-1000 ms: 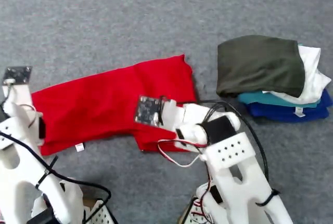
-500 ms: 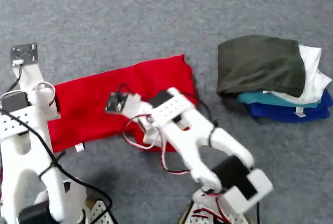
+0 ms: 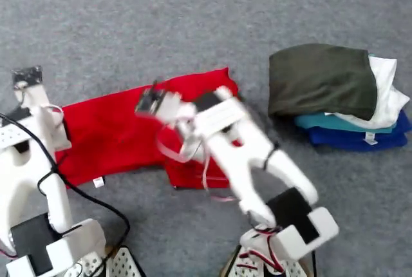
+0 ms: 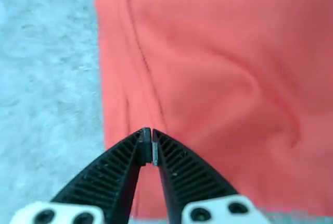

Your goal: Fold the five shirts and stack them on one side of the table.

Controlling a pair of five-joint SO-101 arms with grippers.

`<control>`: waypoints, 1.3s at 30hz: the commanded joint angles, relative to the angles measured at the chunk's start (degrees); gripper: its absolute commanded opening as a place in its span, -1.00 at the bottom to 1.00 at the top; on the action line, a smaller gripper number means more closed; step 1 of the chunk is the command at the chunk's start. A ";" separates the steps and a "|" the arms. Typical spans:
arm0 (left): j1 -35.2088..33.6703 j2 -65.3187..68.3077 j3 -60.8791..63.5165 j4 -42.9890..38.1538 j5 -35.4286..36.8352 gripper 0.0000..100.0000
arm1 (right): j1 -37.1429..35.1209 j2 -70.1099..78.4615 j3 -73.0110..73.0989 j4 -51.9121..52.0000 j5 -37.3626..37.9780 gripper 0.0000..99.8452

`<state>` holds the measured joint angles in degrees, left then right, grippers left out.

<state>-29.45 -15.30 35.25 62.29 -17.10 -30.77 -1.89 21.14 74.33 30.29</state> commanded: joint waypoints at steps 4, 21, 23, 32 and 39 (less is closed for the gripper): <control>0.44 1.63 -18.11 8.18 0.62 -0.96 | 9.10 -0.40 -20.88 0.70 1.93 -1.00; -2.73 32.31 -21.98 -7.21 6.24 -0.96 | 20.79 55.69 -74.15 4.66 -9.05 -1.00; -3.08 32.22 -22.33 -7.21 3.87 -0.96 | 21.23 60.70 -81.45 8.53 -8.18 -1.00; -2.90 23.78 -20.04 -3.08 -2.20 -0.96 | 18.68 69.05 -116.44 28.31 -5.80 -1.00; 0.44 1.10 -15.21 8.53 -5.80 -0.96 | 17.10 54.64 -105.54 28.22 -5.89 -1.00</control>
<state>-31.21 -3.25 18.55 65.63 -21.14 -11.96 62.02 -88.66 101.49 23.96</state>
